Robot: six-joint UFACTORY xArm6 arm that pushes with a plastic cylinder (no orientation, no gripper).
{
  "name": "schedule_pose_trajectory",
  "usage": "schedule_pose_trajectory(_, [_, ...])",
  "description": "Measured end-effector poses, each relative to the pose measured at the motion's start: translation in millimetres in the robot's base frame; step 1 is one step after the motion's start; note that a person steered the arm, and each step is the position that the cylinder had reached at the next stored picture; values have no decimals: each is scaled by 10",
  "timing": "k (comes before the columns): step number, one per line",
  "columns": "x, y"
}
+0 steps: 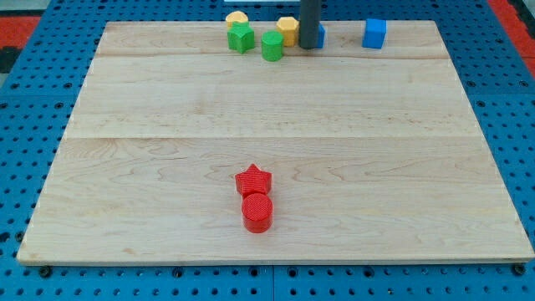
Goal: Nudge the blue triangle to the right
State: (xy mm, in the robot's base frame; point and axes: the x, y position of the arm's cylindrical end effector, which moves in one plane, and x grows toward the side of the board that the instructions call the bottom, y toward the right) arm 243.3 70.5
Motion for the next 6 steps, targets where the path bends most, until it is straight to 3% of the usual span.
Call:
schedule_pose_trajectory(2, [-162,-221])
schedule_pose_trajectory(6, [-36,157])
